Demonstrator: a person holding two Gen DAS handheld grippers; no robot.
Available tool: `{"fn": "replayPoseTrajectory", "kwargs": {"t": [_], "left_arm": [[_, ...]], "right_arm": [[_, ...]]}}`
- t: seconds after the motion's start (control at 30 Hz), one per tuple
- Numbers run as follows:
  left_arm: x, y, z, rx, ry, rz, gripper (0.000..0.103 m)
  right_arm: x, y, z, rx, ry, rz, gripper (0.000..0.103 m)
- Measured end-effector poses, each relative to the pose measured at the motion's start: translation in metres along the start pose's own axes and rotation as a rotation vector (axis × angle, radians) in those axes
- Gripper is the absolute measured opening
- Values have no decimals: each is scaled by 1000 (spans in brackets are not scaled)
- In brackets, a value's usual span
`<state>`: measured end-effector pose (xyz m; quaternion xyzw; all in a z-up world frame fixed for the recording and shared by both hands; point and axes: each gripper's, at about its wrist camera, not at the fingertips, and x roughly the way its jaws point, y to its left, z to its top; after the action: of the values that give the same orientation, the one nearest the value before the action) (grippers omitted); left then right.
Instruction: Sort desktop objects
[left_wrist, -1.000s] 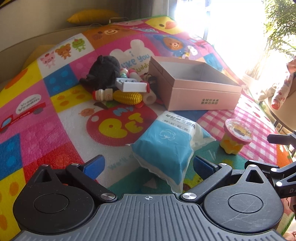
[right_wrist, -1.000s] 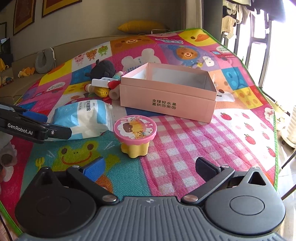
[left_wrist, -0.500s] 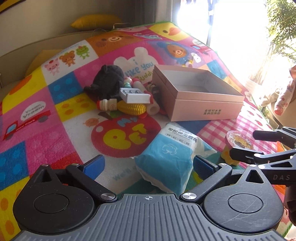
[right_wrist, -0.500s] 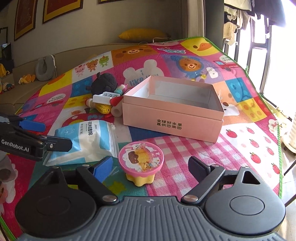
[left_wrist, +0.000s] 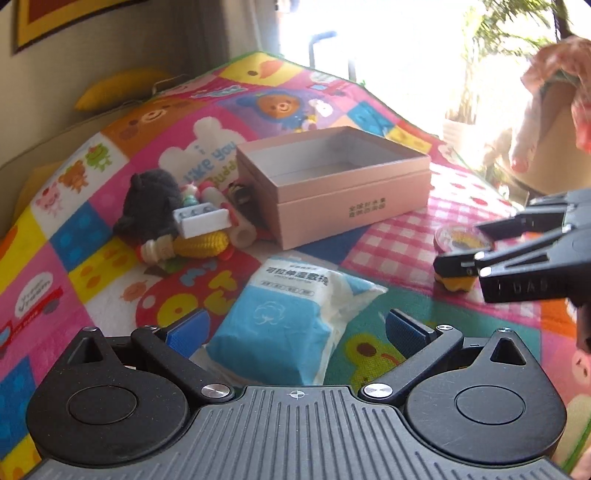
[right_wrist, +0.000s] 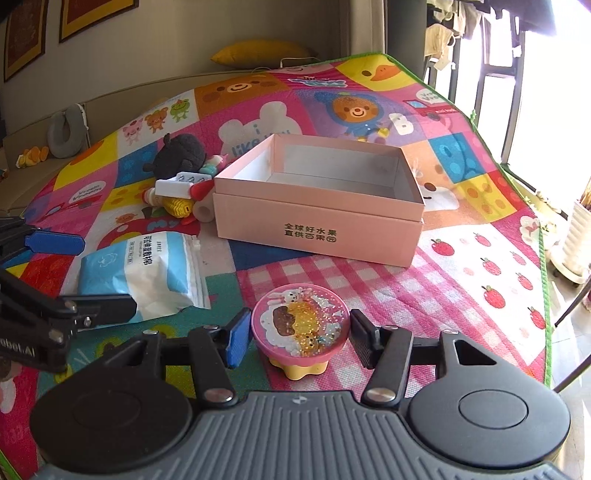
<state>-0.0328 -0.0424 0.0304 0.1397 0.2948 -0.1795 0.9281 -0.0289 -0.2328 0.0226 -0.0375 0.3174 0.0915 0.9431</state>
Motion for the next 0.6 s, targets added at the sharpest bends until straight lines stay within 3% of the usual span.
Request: {"fn": "replayPoseTrajectory", "kwargs": {"t": [0.13, 0.3, 0.37, 0.4, 0.6], "left_arm": [[13, -18, -2, 115, 4, 38, 103], [18, -15, 1, 98, 13, 12, 101], [19, -14, 1, 95, 16, 16, 86], [19, -13, 2, 96, 24, 16, 72], [10, -10, 6, 81, 6, 2, 62]], "right_arm": [[-3, -9, 0, 28, 10, -27, 56], [-8, -12, -1, 31, 1, -22, 56], [-10, -13, -1, 33, -3, -18, 56], [-11, -13, -1, 35, -4, -17, 56], [-17, -15, 0, 32, -6, -9, 56]]}}
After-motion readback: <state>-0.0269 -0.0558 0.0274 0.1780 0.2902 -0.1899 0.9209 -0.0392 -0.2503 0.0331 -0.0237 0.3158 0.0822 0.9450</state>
